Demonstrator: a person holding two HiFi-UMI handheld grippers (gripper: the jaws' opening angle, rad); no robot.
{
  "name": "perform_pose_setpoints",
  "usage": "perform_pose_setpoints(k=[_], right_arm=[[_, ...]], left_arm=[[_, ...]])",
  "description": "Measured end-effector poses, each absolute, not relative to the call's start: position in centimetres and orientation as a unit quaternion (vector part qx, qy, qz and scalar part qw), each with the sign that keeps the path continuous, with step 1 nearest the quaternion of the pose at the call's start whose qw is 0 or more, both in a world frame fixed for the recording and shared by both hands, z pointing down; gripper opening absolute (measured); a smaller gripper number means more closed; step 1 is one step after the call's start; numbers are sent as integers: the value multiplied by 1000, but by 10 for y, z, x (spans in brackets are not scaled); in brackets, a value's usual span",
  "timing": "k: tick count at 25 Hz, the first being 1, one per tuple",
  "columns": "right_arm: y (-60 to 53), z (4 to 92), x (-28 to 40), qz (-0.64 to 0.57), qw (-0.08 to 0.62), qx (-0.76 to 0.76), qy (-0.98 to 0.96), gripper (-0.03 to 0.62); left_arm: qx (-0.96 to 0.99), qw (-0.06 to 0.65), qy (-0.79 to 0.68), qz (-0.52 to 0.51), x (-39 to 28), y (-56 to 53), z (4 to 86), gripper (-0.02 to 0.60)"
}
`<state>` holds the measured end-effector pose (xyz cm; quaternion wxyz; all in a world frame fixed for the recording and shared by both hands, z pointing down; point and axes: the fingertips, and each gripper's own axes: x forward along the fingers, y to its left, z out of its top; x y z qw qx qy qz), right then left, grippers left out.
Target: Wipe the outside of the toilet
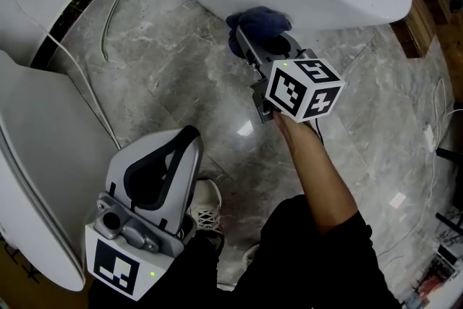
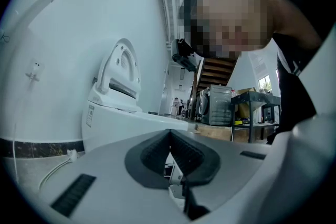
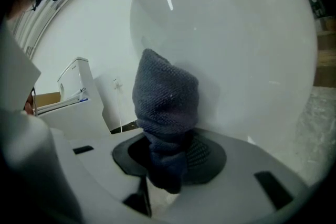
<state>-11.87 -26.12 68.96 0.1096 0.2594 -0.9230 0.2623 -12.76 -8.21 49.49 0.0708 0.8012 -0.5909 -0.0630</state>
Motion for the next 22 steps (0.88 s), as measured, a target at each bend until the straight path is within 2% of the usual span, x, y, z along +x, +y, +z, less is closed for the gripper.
perform_pose_setpoints(k=[22], right_arm=[[-275, 796, -131, 302, 174, 287, -892, 120]], left_arm=[[792, 82, -601, -67, -154, -86, 509, 10]])
